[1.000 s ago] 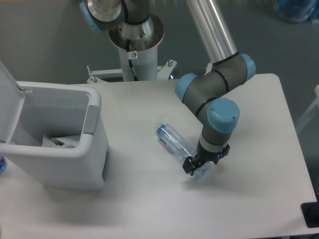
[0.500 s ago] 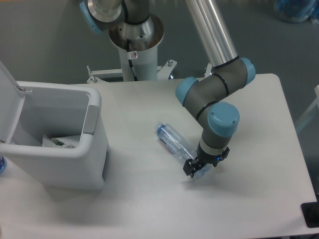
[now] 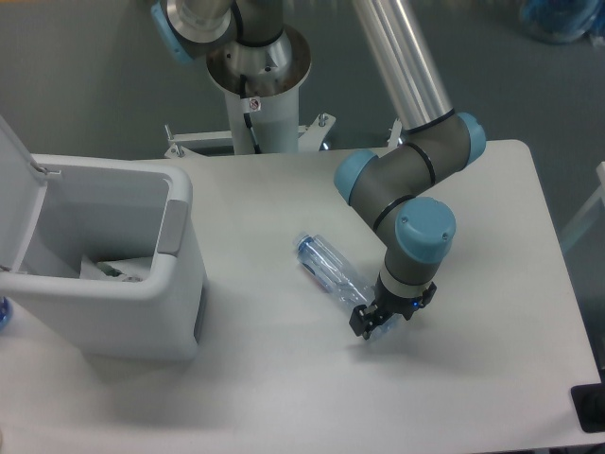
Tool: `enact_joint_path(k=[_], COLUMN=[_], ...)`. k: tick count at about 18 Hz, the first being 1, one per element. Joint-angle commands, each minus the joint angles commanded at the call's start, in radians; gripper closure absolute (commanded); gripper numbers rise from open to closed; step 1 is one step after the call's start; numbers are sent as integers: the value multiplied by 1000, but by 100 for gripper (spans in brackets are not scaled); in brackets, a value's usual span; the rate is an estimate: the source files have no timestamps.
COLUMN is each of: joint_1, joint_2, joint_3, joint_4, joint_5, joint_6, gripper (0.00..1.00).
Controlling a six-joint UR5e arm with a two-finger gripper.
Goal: Place the trash in the trash can
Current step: 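Lower the gripper onto the bottle's cap end and close it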
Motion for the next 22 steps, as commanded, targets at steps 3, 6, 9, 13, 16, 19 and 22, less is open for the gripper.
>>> enact_joint_path(k=[3, 6, 9, 13, 16, 19, 22], joint_1=[0, 0, 0, 0, 0, 0, 0], joint_2=[0, 0, 0, 2, 2, 2, 5], joint_3=[0, -2, -2, 0, -2, -2, -2], joint_4=[0, 0, 0, -2, -2, -2, -2], joint_5=[0, 0, 0, 0, 0, 0, 0], joint_6=[-3, -3, -3, -3, -6, -6, -6], gripper=[20, 22, 22, 26, 28, 28, 28])
